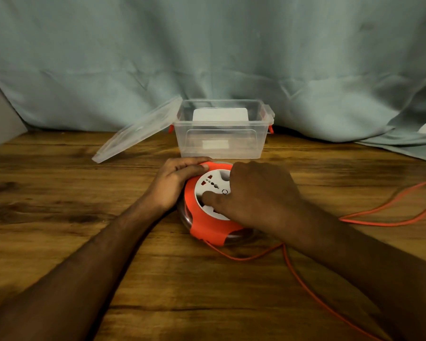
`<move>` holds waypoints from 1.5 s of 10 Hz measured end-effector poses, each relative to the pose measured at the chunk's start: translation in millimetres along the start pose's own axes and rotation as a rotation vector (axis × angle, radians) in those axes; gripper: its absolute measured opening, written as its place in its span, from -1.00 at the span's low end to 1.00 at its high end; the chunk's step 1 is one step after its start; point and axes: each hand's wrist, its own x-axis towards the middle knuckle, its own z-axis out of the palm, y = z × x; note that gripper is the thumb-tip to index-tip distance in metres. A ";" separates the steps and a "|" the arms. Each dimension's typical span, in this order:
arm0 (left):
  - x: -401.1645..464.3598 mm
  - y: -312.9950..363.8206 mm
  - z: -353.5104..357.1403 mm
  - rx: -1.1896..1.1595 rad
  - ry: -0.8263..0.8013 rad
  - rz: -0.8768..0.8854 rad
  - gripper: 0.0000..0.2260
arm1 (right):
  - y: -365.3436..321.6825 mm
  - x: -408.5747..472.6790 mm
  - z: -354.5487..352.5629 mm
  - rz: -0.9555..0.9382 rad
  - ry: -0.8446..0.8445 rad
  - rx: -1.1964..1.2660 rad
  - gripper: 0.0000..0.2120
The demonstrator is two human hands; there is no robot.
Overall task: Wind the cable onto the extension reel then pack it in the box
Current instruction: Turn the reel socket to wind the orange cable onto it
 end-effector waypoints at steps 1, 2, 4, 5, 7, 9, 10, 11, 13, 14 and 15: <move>-0.4 1.5 0.3 0.016 -0.007 0.013 -0.78 | 1.8 3.3 1.3 -0.002 -0.037 -0.003 -0.54; -1.5 4.4 2.3 0.003 -0.018 0.002 -0.77 | 4.7 9.9 -0.1 0.010 -0.096 0.012 -0.54; -1.4 4.0 1.1 -0.008 -0.038 0.012 -0.76 | 24.4 18.9 -20.1 -0.138 -0.138 -0.003 -0.72; -2.2 4.8 1.5 -0.023 -0.039 0.005 -0.75 | 33.6 18.9 -26.9 -0.172 -0.195 -0.089 -0.59; -6.0 12.3 5.7 -0.026 -0.050 0.017 -0.74 | 39.1 23.0 -29.2 -0.183 -0.282 -0.149 -0.44; -6.1 11.3 6.4 -0.019 -0.041 0.024 -0.74 | 41.4 24.2 -25.6 -0.190 -0.259 -0.180 -0.39; -5.5 10.3 5.4 -0.010 -0.036 0.018 -0.77 | 43.1 25.7 -24.7 -0.194 -0.236 -0.192 -0.38; -4.1 8.6 5.1 -0.010 -0.027 0.015 -0.77 | 45.4 26.7 -21.8 -0.197 -0.191 -0.180 -0.35; -1.4 3.3 4.8 -0.040 0.058 0.000 -0.80 | 40.8 29.6 -7.0 -0.195 -0.072 -0.133 -0.44; 0.4 0.4 3.3 -0.041 0.076 0.002 -0.80 | 37.6 28.5 -5.5 -0.175 -0.039 -0.093 -0.45; 1.1 -0.7 2.8 -0.048 0.087 0.012 -0.81 | 32.8 25.6 -2.1 -0.138 -0.033 -0.040 -0.45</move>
